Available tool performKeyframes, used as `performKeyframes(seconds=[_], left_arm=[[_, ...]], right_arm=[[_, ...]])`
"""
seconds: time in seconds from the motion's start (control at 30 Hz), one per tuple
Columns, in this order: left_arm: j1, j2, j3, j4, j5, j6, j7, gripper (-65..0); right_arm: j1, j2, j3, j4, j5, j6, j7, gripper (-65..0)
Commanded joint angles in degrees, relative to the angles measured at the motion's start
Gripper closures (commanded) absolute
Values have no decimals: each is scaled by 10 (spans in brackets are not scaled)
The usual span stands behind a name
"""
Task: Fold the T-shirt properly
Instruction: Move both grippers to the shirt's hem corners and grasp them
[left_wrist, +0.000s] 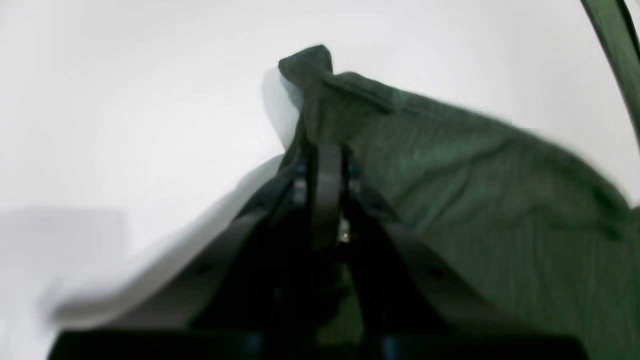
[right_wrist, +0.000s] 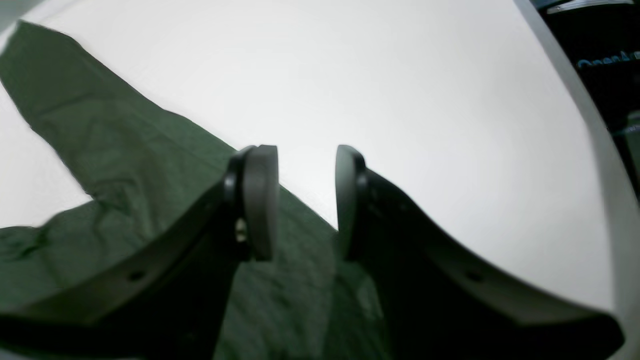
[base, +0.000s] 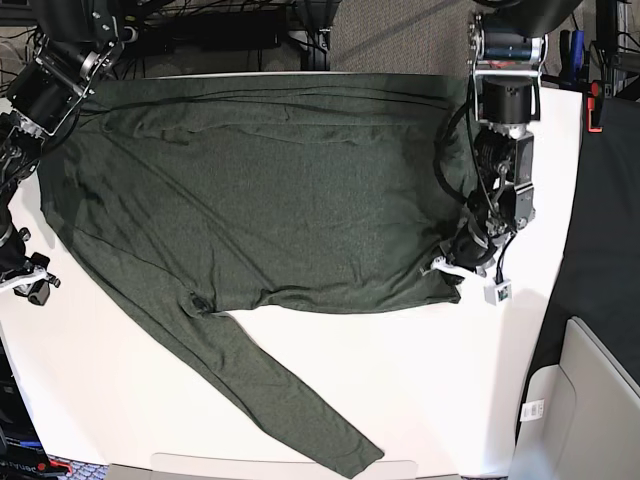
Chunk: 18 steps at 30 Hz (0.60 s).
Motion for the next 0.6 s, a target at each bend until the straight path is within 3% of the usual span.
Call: performKeyframes(seconds=[0.0, 0.37, 0.5, 0.57], left_arm=[[-6, -10, -3, 28, 4, 4, -5, 0], [58, -11, -4, 154, 4, 6, -4, 0], [74, -11, -4, 187, 4, 6, -4, 0], [75, -11, -4, 187, 3, 6, -4, 0]], right_arm=[[26, 11, -18, 9, -4, 4, 17, -199], [96, -11, -175, -95, -198, 3, 83, -199], [116, -16, -183, -163, -213, 3, 111, -205], [126, -17, -183, -189, -213, 3, 117, -259]])
